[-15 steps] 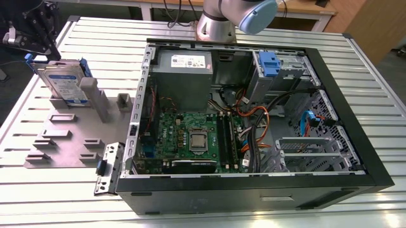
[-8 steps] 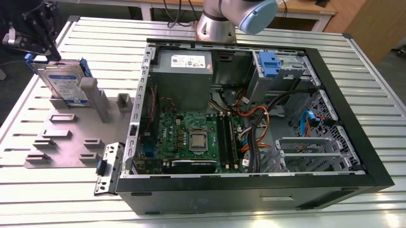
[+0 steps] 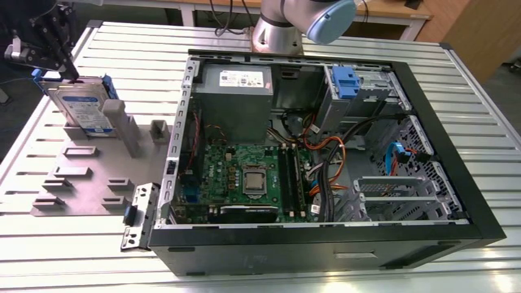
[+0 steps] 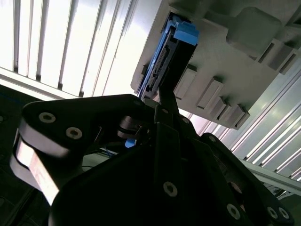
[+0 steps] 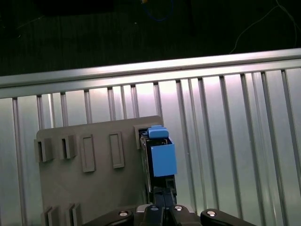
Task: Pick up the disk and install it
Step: 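Pick up the disk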
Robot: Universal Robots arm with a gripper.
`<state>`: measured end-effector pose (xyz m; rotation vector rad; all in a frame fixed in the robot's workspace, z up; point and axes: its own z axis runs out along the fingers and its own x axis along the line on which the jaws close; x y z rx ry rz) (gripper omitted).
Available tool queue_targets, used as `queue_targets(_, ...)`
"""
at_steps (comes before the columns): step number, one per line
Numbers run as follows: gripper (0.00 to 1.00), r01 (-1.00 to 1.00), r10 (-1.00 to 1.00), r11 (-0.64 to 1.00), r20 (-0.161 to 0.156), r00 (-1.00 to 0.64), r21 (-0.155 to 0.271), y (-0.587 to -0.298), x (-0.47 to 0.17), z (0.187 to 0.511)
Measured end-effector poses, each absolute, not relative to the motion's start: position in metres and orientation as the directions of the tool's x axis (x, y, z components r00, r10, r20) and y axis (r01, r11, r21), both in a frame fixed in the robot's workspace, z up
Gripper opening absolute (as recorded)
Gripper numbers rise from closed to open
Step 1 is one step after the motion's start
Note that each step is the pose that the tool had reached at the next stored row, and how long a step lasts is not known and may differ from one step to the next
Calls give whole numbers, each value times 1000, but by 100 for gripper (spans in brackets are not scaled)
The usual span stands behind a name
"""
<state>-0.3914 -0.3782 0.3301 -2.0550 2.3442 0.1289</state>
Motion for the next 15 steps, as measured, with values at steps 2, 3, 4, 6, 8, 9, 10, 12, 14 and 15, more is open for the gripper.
queue_targets(2,11,-990,-989,129,-71,-132,48,-378,-391,330)
queue_targets(3,11,-990,-989,129,-71,-132,48,-378,-391,330)
queue_targets(4,17,-990,-989,129,-71,-132,48,-378,-391,330)
queue_targets(6,24,-990,-989,129,-71,-132,48,-378,-391,330)
queue_targets(8,29,-990,-989,129,-71,-132,48,-378,-391,330)
queue_targets(9,35,-990,-989,129,-71,-132,48,-378,-391,330)
queue_targets(10,41,-990,-989,129,-71,-132,48,-378,-391,330)
queue_targets(12,47,-990,-989,129,-71,-132,48,-378,-391,330)
queue_targets(14,53,-990,-989,129,-71,-132,48,-378,-391,330)
queue_targets(15,53,-990,-989,129,-71,-132,48,-378,-391,330)
